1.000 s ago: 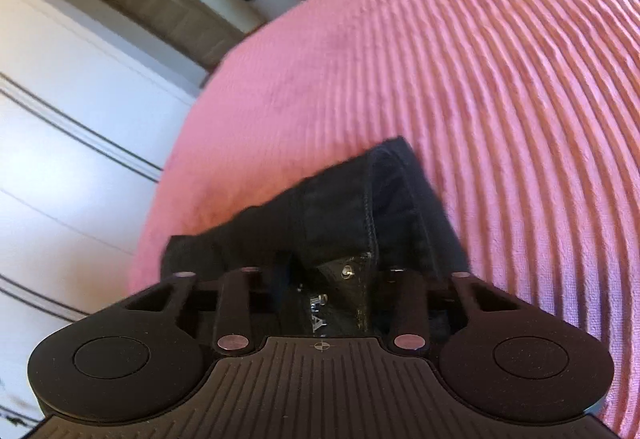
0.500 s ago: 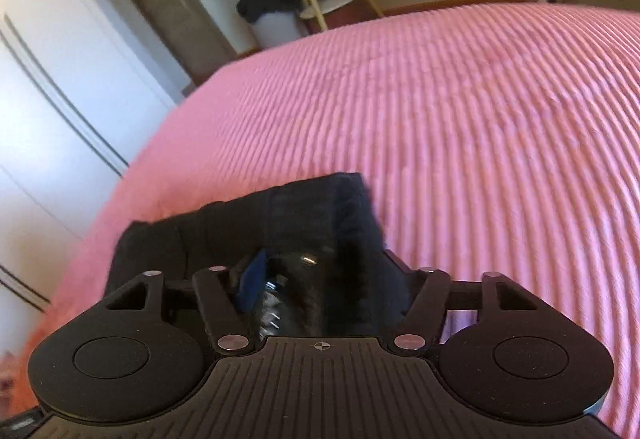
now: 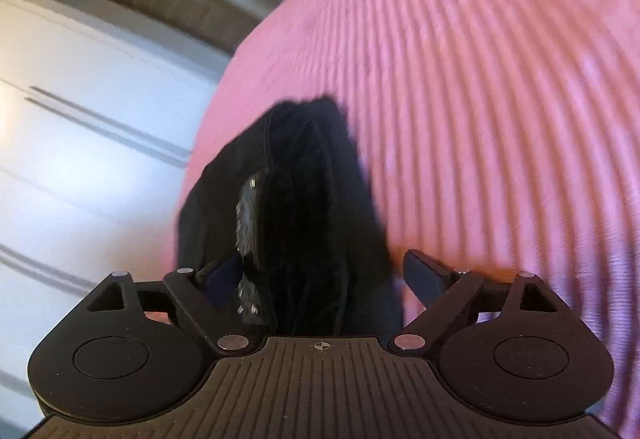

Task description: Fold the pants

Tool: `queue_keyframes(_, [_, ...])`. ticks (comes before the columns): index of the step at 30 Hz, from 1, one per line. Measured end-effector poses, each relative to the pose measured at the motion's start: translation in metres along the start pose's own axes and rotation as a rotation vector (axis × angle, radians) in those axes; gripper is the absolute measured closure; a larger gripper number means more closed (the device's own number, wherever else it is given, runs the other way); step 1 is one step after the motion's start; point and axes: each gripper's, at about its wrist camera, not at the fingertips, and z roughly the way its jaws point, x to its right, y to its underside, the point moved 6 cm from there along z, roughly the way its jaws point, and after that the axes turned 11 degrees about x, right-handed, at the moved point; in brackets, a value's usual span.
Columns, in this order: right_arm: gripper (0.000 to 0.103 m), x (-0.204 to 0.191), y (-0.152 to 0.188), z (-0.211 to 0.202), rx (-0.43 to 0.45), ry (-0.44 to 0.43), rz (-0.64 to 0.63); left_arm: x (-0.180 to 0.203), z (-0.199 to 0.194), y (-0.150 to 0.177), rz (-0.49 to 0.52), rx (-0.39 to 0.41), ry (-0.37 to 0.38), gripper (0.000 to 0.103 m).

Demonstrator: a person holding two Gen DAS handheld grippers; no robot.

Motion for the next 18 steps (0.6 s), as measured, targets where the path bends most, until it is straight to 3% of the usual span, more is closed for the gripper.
queue_keyframes(3, [0.008,-0.002,-0.001,0.003,-0.027,-0.053,0.006,0.002,0.012,-0.006,-0.014,-0.037,0.095,0.004])
queue_keyframes(7, [0.007,-0.009,0.001,0.012,-0.074,-0.079,-0.048,0.003,0.027,-0.013,-0.031,-0.065,0.135,0.004])
queue_keyframes(14, [0.006,-0.012,-0.004,0.030,-0.112,-0.136,-0.039,0.012,0.047,-0.018,0.010,-0.084,0.166,0.004])
queue_keyframes(18, [0.006,-0.020,-0.003,0.051,-0.126,-0.136,-0.063,0.013,0.054,-0.020,0.008,-0.044,0.162,0.004])
